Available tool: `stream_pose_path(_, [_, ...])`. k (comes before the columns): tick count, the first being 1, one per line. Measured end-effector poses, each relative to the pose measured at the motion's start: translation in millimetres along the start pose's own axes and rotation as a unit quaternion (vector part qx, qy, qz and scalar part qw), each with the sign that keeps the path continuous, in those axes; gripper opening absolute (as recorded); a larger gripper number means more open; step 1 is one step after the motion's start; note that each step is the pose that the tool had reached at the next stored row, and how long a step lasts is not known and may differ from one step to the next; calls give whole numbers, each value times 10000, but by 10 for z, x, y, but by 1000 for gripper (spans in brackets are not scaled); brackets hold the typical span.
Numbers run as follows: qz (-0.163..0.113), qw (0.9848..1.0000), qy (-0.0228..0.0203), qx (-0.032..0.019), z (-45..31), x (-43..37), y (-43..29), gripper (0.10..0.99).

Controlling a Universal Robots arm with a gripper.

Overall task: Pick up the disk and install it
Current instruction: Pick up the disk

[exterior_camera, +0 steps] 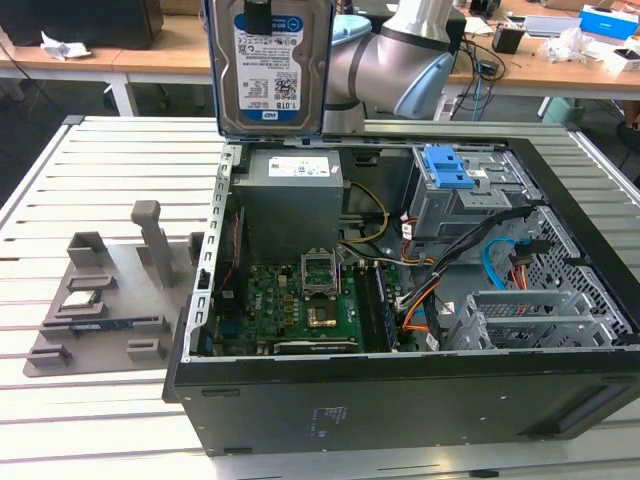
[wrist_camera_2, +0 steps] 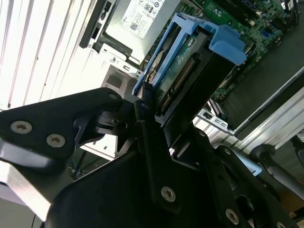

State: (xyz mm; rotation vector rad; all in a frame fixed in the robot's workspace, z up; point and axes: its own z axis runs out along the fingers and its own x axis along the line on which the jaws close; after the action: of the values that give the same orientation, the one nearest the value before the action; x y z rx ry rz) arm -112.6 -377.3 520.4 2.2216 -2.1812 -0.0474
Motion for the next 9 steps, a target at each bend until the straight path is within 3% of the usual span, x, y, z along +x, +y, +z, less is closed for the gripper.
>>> stream_pose_path(5, [0, 10000, 0, 0, 1, 207, 4, 365])
stream_pose_path(9, [0, 10000, 0, 0, 1, 258, 5, 365])
